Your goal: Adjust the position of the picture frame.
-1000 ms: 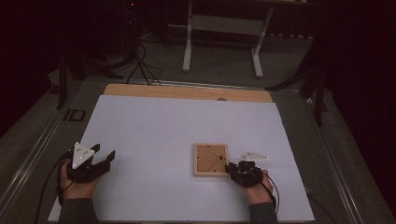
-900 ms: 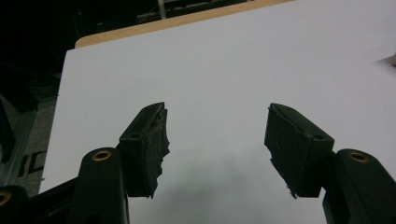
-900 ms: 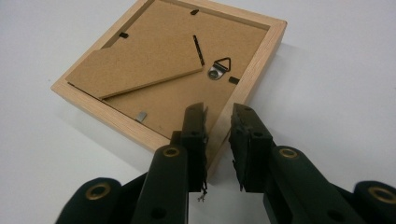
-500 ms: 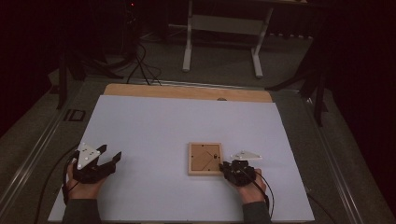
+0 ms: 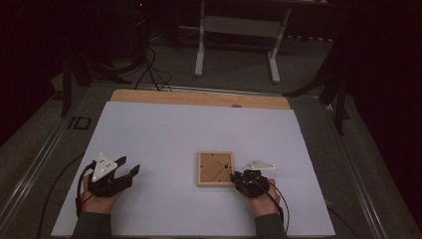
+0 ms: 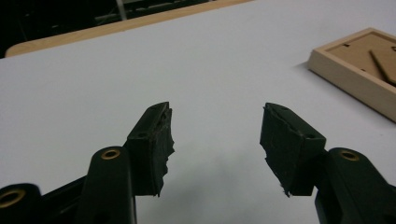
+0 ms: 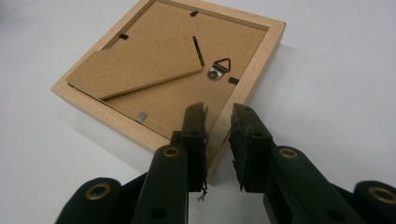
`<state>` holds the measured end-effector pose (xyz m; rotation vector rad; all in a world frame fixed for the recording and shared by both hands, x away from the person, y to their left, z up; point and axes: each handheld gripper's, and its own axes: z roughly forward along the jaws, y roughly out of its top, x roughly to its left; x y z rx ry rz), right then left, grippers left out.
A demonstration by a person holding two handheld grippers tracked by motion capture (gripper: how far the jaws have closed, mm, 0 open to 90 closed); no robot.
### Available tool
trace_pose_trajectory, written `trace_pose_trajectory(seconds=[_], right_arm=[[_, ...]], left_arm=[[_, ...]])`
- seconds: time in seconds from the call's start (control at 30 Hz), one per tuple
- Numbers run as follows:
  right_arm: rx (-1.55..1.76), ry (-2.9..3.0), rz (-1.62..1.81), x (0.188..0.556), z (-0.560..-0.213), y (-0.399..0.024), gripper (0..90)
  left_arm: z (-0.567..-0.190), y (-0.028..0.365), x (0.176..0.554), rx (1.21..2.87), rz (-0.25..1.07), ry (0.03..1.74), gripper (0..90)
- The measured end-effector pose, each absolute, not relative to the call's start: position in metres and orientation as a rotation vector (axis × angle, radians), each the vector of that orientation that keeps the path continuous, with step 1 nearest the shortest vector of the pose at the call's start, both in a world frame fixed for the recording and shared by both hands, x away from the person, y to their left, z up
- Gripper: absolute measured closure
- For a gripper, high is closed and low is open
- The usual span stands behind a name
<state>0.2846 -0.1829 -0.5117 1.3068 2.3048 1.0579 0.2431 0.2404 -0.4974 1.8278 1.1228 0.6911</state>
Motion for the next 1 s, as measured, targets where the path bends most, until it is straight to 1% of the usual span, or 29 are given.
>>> trace_pose_trajectory(seconds=[0.13, 0.23, 0.37, 0.57, 0.77, 0.93, 1.0], right_arm=[[1.303, 2.308, 1.057, 0.286, -0.512, -0.18, 75.5], [1.302, 2.308, 1.061, 0.286, -0.512, -0.177, 75.5], [1.297, 2.307, 1.063, 0.287, -0.512, -0.174, 75.5], [1.29, 2.31, 1.062, 0.288, -0.512, -0.17, 75.5], [1.284, 2.312, 1.065, 0.289, -0.513, -0.167, 75.5], [1.281, 2.313, 1.068, 0.29, -0.513, -0.164, 75.5], [1.279, 2.313, 1.071, 0.29, -0.513, -0.163, 75.5]], left_arm=[[-0.499, 0.234, 0.244, 1.845, 0.646, 1.091, 47.9], [-0.499, 0.226, 0.244, 1.887, 0.633, 1.051, 50.9], [-0.5, 0.221, 0.245, 1.908, 0.595, 1.024, 56.7], [-0.503, 0.209, 0.245, 1.939, 0.528, 0.97, 67.2], [-0.506, 0.187, 0.247, 1.993, 0.475, 0.882, 77.3], [-0.509, 0.168, 0.248, 2.032, 0.431, 0.823, 89.1], [-0.51, 0.162, 0.249, 2.038, 0.412, 0.809, 89.5]])
